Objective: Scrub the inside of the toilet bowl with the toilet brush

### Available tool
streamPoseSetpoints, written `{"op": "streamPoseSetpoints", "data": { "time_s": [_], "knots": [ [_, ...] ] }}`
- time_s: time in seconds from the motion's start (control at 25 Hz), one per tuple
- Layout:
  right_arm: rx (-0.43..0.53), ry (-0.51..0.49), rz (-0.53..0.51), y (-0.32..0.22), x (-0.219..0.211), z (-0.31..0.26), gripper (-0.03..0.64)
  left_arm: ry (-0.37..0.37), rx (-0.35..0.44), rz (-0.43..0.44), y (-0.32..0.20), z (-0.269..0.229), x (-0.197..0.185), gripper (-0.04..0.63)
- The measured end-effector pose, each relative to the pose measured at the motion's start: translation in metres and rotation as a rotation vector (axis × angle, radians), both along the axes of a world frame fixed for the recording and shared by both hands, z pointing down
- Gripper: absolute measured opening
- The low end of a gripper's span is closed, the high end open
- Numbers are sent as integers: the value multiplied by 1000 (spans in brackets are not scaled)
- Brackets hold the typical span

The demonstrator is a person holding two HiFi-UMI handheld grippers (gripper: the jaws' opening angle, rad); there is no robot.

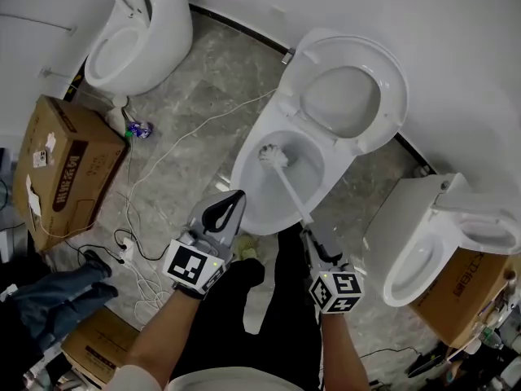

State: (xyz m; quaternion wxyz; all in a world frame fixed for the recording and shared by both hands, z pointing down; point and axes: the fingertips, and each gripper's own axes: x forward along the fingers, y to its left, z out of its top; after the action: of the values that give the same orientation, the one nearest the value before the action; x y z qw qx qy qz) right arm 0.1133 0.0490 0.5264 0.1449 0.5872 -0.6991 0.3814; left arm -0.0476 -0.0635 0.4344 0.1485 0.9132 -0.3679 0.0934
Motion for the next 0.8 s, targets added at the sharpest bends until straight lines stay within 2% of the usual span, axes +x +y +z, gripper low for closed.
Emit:
{"op": "streamPoseSetpoints", "data": {
  "time_s": [0.4,0.8],
  "knots": [
    [-101,-49,35,-17,13,107,158,-24,-82,-17,-16,101,10,5],
    [-148,-198,141,-57,19,196,158,-50,-107,-4,-30,166,16,6]
  ]
}}
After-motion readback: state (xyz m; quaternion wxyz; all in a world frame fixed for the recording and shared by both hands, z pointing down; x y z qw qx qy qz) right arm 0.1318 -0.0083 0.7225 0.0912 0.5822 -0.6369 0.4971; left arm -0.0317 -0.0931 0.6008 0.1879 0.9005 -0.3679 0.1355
